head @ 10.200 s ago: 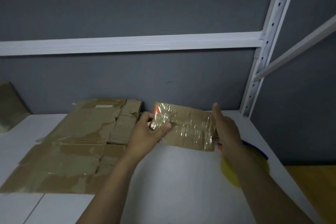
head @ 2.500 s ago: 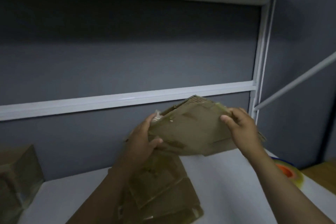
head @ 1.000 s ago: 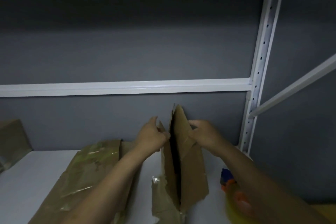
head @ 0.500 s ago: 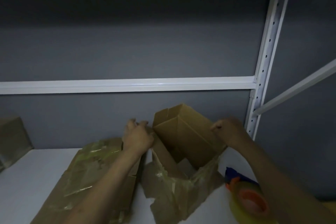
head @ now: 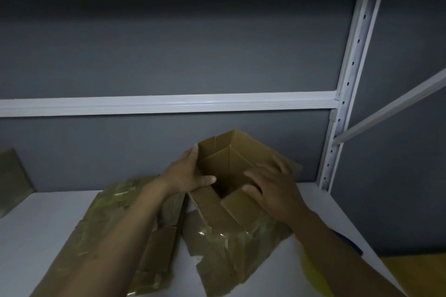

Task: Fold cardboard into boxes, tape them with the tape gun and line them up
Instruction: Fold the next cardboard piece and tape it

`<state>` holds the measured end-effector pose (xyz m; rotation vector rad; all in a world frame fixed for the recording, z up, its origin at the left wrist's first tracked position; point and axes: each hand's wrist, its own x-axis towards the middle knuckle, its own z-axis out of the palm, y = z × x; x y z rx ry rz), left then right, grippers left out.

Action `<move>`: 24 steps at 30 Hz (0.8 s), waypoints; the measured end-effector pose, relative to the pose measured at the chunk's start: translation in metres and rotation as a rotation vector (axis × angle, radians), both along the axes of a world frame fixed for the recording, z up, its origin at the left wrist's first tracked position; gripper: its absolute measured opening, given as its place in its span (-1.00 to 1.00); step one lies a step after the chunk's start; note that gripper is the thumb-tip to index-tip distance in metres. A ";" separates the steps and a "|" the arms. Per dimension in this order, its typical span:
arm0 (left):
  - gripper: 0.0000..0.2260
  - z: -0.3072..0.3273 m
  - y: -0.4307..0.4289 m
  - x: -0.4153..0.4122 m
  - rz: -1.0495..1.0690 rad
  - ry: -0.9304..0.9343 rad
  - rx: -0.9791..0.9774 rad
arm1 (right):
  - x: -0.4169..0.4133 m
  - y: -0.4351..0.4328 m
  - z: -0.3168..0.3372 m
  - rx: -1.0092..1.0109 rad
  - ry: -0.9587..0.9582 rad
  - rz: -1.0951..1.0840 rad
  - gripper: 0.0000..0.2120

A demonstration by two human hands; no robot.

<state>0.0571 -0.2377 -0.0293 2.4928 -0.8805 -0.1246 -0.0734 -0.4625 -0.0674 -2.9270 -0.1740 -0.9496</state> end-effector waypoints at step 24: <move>-0.47 -0.012 -0.024 0.026 0.005 -0.157 0.253 | -0.006 0.002 -0.015 0.416 -0.057 -0.322 0.07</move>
